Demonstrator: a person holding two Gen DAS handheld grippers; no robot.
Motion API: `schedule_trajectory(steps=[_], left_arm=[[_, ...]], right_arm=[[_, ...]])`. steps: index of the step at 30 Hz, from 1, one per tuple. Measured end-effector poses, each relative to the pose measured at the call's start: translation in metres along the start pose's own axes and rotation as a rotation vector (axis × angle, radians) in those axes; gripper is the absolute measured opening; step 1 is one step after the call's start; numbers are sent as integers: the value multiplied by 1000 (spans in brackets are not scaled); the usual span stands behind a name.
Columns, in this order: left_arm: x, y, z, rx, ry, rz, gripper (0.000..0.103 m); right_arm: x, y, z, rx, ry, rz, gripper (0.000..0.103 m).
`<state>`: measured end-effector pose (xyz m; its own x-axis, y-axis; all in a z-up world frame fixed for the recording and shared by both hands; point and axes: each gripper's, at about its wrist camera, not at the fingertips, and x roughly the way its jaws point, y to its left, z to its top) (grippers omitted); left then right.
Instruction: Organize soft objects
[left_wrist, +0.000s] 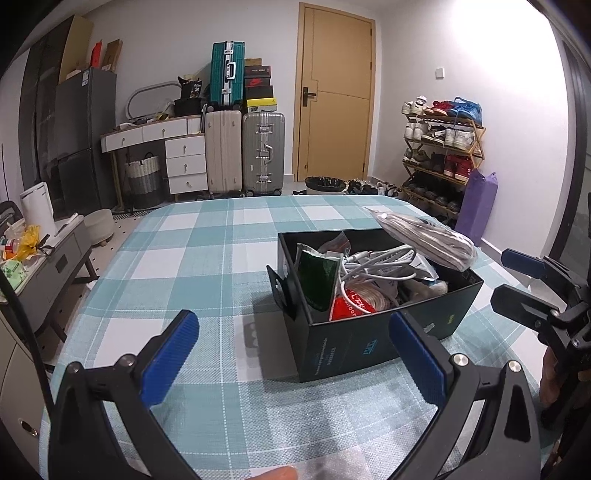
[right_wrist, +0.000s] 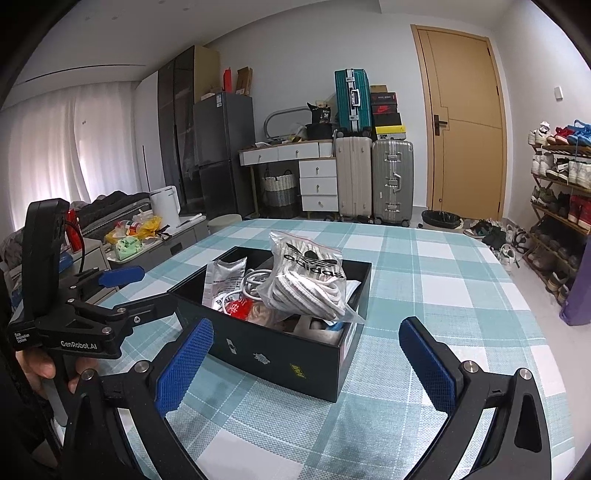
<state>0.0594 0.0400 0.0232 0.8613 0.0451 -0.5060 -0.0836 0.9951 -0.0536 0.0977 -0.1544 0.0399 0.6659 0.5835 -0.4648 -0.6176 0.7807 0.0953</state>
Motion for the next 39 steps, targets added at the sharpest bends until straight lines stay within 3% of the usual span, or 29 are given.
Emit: schedule_trajectory(steps=[39], left_arm=[[2,2,-1,3,1,5,103]], right_arm=[[0,3,-1,-4,4,-1,102]])
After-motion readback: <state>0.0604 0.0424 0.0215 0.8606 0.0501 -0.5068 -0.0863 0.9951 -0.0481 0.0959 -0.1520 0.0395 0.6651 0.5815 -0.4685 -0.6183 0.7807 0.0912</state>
